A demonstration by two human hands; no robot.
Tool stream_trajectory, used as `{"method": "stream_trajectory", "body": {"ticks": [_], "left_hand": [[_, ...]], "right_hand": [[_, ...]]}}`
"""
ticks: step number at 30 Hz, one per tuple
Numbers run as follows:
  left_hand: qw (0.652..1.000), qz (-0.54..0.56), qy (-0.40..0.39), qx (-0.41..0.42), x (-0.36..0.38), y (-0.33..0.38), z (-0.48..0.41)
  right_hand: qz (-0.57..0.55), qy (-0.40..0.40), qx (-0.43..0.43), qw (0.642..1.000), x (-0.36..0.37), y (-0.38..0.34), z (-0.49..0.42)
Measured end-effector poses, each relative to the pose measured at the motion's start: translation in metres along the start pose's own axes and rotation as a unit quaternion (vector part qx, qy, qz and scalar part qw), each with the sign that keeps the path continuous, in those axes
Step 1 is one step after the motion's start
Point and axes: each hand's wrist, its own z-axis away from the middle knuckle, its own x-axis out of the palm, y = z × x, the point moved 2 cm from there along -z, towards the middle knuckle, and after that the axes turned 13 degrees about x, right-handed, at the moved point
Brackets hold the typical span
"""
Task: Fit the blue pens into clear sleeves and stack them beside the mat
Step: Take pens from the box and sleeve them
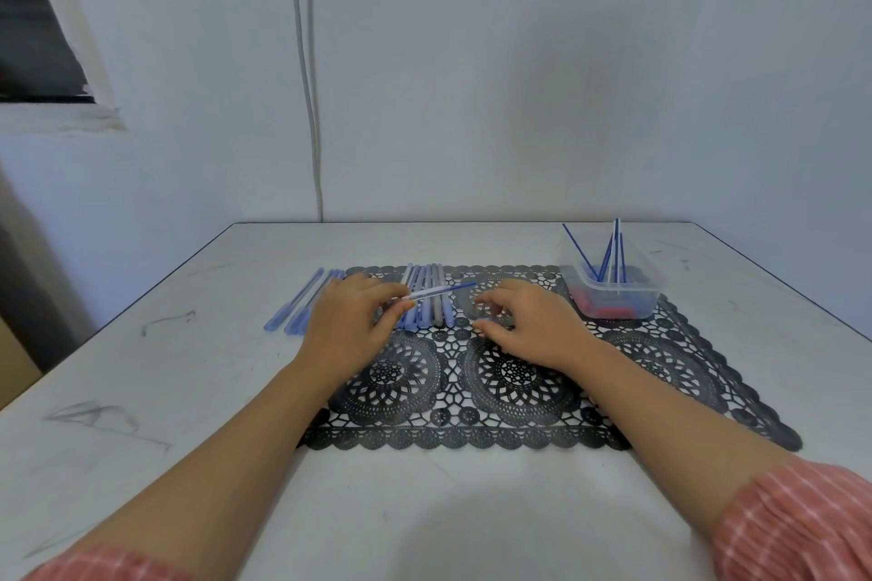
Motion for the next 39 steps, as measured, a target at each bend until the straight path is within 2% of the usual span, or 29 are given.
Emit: {"method": "stream_trajectory", "body": {"ticks": [5,9,14,18,25,34,39], "left_hand": [[1.0,-0.006,-0.004,0.003,0.0,0.001,0.0],[0.999,-0.026,-0.016,0.013,0.0,0.003,-0.001],[0.998,-0.052,-0.025,0.03,0.0,0.006,-0.002],[0.997,-0.065,-0.031,0.021,-0.001,0.006,-0.001],[0.996,-0.079,-0.036,0.012,-0.002,0.006,-0.002],[0.995,-0.09,-0.04,0.023,-0.002,0.009,-0.002],[0.995,-0.085,-0.043,0.025,-0.002,0.009,-0.001]], "right_hand": [[-0.119,0.123,0.002,0.985,-0.003,-0.001,-0.001],[-0.123,0.199,-0.062,0.97,-0.008,-0.012,0.003],[-0.064,0.16,-0.162,0.972,-0.001,-0.026,0.008],[-0.031,0.135,-0.199,0.97,0.0,-0.034,0.012],[-0.002,0.147,-0.176,0.973,-0.003,-0.031,0.01],[0.064,0.218,-0.16,0.961,-0.001,-0.022,0.005],[0.078,0.227,-0.151,0.959,-0.004,-0.019,0.005]]}}
